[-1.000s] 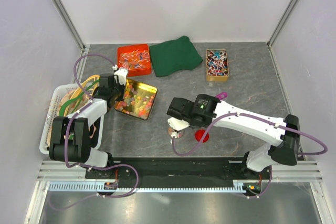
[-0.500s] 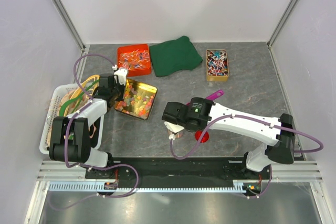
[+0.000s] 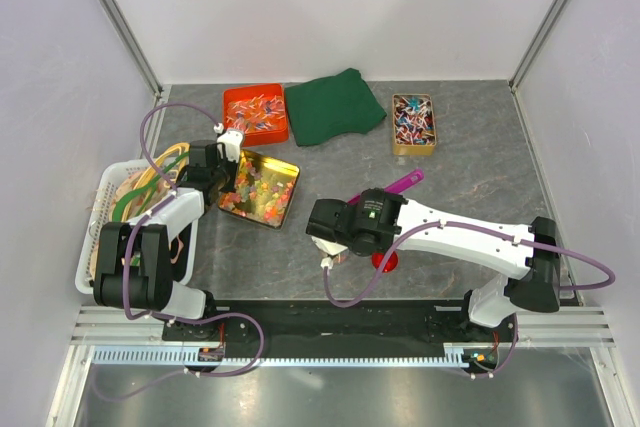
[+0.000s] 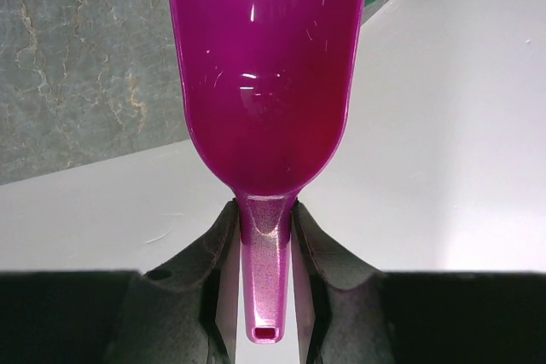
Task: Pack the candies
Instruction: Place the storage box at the center of the board.
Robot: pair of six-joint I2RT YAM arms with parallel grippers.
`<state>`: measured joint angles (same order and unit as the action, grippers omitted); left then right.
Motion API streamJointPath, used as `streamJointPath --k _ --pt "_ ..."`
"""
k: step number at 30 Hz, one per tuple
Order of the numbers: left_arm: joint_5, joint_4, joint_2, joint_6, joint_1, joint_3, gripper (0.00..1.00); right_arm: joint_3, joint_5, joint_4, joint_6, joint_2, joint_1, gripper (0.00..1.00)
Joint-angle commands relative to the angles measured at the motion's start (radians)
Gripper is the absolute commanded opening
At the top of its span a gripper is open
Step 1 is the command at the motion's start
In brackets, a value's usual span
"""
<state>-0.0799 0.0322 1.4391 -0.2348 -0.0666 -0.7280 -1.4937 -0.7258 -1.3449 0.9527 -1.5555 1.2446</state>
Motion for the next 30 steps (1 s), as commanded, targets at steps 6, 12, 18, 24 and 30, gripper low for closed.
streamJointPath --k 6,12,18,24,30 --pt "-0.076 0.032 0.007 -0.012 0.008 -0.063 0.02 -0.164 0.072 -0.01 -0.048 0.009 -0.011 0.0" --pt "-0.118 -0.023 0.05 -0.021 0.008 -0.097 0.02 -0.2 0.192 0.024 -0.058 0.012 -0.054 0.0" --pt "-0.152 -0.089 0.09 -0.037 0.004 -0.128 0.02 -0.214 0.304 0.047 -0.049 0.011 -0.12 0.0" --pt "-0.121 -0.141 0.181 -0.054 -0.018 -0.171 0.04 -0.238 0.367 0.075 -0.032 0.011 -0.165 0.0" --pt "-0.08 -0.161 0.231 -0.058 -0.032 -0.2 0.11 -0.249 0.396 0.131 -0.017 0.014 -0.191 0.0"
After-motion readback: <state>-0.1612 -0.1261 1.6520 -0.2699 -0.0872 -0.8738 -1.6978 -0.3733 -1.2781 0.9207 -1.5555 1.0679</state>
